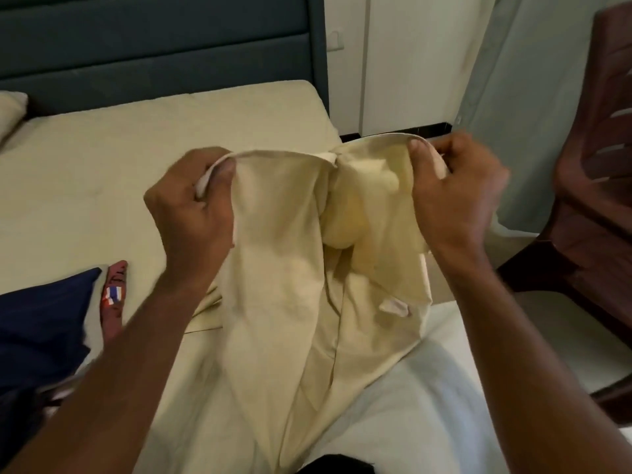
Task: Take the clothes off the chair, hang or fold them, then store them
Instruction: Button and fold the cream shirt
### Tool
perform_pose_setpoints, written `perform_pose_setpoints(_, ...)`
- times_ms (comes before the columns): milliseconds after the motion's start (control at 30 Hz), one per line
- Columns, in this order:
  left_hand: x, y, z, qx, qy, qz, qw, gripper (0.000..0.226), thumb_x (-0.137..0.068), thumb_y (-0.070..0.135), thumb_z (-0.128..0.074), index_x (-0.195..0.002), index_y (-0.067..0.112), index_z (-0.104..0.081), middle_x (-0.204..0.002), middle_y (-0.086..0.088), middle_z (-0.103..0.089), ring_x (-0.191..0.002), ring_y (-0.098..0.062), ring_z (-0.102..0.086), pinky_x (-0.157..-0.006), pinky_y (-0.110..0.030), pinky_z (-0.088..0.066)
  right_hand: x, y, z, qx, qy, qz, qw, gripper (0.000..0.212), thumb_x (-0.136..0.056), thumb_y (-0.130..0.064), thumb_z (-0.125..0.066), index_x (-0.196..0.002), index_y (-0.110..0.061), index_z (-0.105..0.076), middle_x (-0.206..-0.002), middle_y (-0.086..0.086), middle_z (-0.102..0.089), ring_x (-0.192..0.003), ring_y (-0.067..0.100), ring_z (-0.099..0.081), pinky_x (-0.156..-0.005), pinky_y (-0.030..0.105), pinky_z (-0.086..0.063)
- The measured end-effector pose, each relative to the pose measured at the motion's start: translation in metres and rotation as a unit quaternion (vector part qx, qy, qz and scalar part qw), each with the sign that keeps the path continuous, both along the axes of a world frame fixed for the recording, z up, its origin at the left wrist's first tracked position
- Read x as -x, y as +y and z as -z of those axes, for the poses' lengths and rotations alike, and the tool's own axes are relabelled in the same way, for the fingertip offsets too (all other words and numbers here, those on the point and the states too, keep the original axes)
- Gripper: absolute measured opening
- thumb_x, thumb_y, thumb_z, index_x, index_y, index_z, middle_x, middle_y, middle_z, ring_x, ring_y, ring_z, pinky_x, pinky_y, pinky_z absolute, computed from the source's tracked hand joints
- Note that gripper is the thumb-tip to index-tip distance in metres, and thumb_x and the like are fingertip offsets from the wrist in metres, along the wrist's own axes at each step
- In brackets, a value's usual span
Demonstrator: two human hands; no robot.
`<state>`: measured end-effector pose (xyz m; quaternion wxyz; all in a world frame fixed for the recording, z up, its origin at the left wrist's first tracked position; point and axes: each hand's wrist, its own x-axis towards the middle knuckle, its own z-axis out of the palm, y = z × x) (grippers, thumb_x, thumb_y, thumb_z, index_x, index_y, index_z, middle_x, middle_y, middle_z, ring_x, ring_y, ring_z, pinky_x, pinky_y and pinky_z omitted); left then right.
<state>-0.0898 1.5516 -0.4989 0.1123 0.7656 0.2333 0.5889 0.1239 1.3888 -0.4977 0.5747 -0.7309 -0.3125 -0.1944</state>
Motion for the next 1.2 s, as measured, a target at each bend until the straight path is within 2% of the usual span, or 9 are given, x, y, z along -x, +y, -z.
perform_pose_setpoints(133, 0.015, -0.058, 0.071, -0.003, 0.116, 0.013, 0.993, 0.012, -0.089, 0.005, -0.072, -0.100, 0.006, -0.076, -0.089, -0.006, -0.074, -0.081, -0.017, -0.065, -0.075, -0.036, -0.052, 0.066, -0.026, 0.065, 0.102, 0.060, -0.057, 0.991, 0.024, -0.093, -0.027, -0.071, -0.075, -0.017, -0.059, -0.057, -0.015, -0.049, -0.058, -0.005, -0.052, -0.055, 0.009, -0.036)
perform_pose_setpoints(267, 0.044, -0.104, 0.169, 0.172, 0.263, 0.108, 0.943, 0.025, -0.082, 0.014, -0.075, -0.103, 0.028, -0.071, -0.084, 0.004, -0.073, -0.073, -0.018, -0.069, -0.063, -0.042, -0.054, 0.109, -0.047, 0.149, 0.373, 0.183, -0.200, 0.887, 0.021, -0.095, -0.030, -0.061, -0.076, -0.021, -0.063, -0.073, -0.006, -0.068, -0.070, 0.017, -0.062, -0.069, 0.036, -0.051)
perform_pose_setpoints(333, 0.053, -0.126, 0.192, 0.217, 0.332, 0.095, 0.913, 0.019, -0.081, 0.034, -0.076, -0.099, 0.034, -0.068, -0.084, 0.013, -0.066, -0.078, -0.015, -0.065, -0.066, -0.041, -0.051, 0.112, -0.050, 0.158, 0.417, 0.192, -0.250, 0.852, 0.020, -0.093, -0.020, -0.058, -0.074, -0.022, -0.059, -0.078, -0.003, -0.068, -0.074, 0.020, -0.062, -0.066, 0.032, -0.048)
perform_pose_setpoints(467, 0.048, -0.152, 0.190, 0.262, 0.309, -0.001, 0.914, 0.030, -0.079, 0.061, -0.062, -0.083, 0.033, -0.072, -0.093, 0.017, -0.056, -0.093, -0.011, -0.054, -0.074, -0.036, -0.039, 0.108, -0.052, 0.155, 0.414, 0.208, -0.225, 0.858, 0.016, -0.091, -0.017, -0.058, -0.082, -0.024, -0.069, -0.082, -0.004, -0.071, -0.076, 0.017, -0.063, -0.062, 0.020, -0.039)
perform_pose_setpoints(667, 0.028, -0.152, 0.186, 0.360, 0.248, 0.002, 0.899, 0.030, -0.080, 0.042, -0.069, -0.107, 0.028, -0.071, -0.091, 0.015, -0.070, -0.089, -0.014, -0.064, -0.079, -0.044, -0.051, 0.102, -0.052, 0.159, 0.356, 0.279, -0.283, 0.846, 0.016, -0.091, -0.011, -0.059, -0.085, -0.019, -0.072, -0.075, -0.007, -0.068, -0.071, 0.009, -0.061, -0.069, 0.027, -0.047)
perform_pose_setpoints(833, 0.008, -0.152, 0.168, 0.466, 0.092, 0.085, 0.876, 0.040, -0.087, -0.001, -0.071, -0.121, 0.020, -0.069, -0.095, 0.011, -0.073, -0.094, -0.004, -0.067, -0.081, -0.017, -0.050, 0.099, -0.055, 0.154, 0.213, 0.356, -0.362, 0.835, 0.014, -0.097, -0.013, -0.061, -0.097, -0.018, -0.074, -0.094, 0.002, -0.073, -0.093, 0.025, -0.067, -0.089, 0.043, -0.053)
perform_pose_setpoints(900, 0.005, -0.152, 0.161, 0.494, 0.050, 0.129, 0.859, 0.039, -0.091, -0.001, -0.067, -0.122, 0.022, -0.067, -0.103, 0.005, -0.074, -0.099, -0.013, -0.070, -0.086, -0.030, -0.055, 0.099, -0.057, 0.149, 0.156, 0.393, -0.386, 0.820, 0.013, -0.098, -0.013, -0.063, -0.105, -0.014, -0.075, -0.103, 0.007, -0.075, -0.102, 0.029, -0.068, -0.095, 0.041, -0.053)
perform_pose_setpoints(1033, 0.008, -0.145, 0.156, 0.502, 0.017, 0.102, 0.859, 0.030, -0.088, 0.008, -0.075, -0.110, 0.024, -0.065, -0.087, 0.000, -0.072, -0.084, -0.020, -0.070, -0.081, -0.048, -0.057, 0.098, -0.058, 0.142, 0.068, 0.442, -0.349, 0.824, 0.012, -0.098, -0.006, -0.063, -0.100, -0.009, -0.075, -0.097, 0.014, -0.075, -0.091, 0.021, -0.068, -0.088, 0.040, -0.055)
perform_pose_setpoints(1200, 0.032, -0.120, 0.139, 0.494, -0.007, 0.046, 0.868, 0.029, -0.077, 0.016, -0.086, -0.095, 0.018, -0.063, -0.073, -0.002, -0.062, -0.066, -0.015, -0.060, -0.065, -0.025, -0.051, 0.097, -0.061, 0.142, 0.038, 0.476, -0.314, 0.821, 0.006, -0.095, -0.015, -0.071, -0.092, -0.012, -0.076, -0.092, 0.015, -0.074, -0.084, 0.021, -0.066, -0.085, 0.044, -0.055)
